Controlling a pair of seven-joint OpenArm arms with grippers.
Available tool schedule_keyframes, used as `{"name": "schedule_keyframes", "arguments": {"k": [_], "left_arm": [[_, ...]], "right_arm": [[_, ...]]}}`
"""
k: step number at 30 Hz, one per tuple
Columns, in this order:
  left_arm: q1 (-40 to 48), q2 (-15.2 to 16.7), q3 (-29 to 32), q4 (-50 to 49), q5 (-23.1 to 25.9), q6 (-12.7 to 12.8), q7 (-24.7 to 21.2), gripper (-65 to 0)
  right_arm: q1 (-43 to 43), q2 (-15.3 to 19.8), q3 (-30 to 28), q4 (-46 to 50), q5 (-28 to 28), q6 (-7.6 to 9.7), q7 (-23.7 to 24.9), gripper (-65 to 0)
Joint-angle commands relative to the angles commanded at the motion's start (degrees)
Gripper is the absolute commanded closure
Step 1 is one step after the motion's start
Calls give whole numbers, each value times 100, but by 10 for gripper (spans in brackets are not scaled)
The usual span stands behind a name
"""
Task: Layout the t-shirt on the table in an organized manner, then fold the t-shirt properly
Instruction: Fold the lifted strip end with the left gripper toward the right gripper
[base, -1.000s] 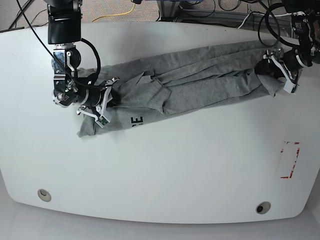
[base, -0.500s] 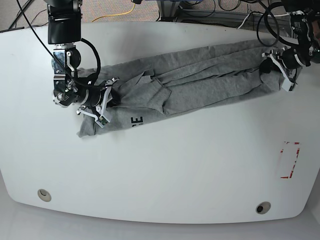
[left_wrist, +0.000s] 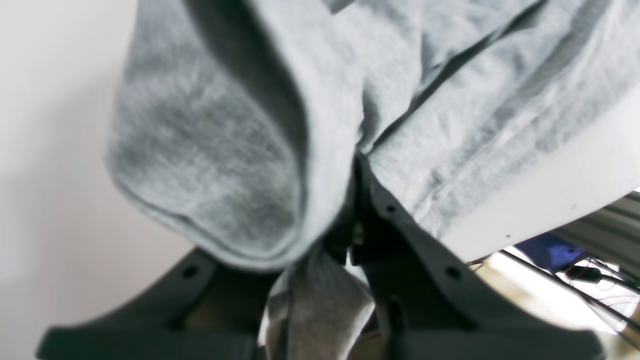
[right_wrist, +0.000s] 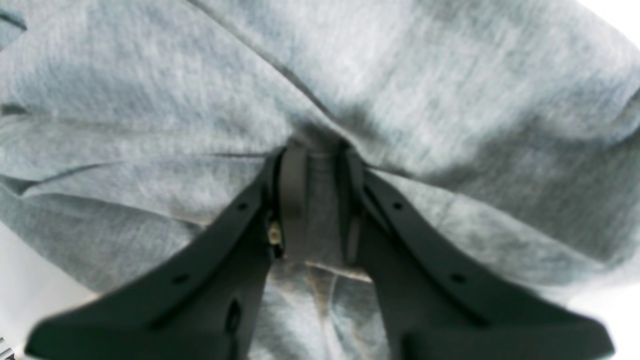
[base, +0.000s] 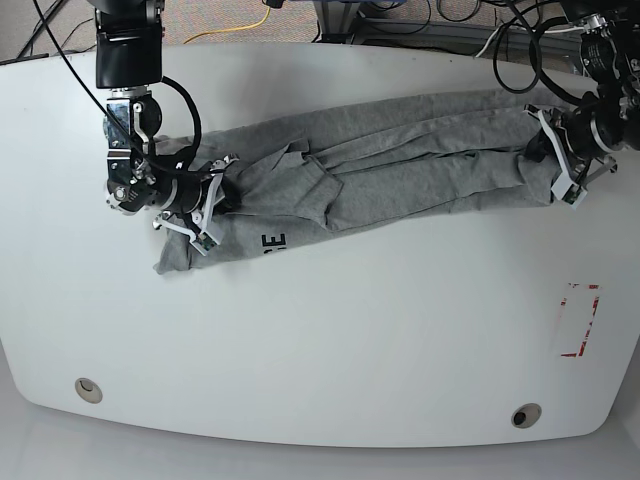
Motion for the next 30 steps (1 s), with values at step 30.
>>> {"name": "schedule_keyframes", "arguments": {"k": [30], "left_arm": [[-1204,2154,1556,-826,62,0,97,-49]], "right_arm": [[0,-9,0,0,0,0,0,-97]]}}
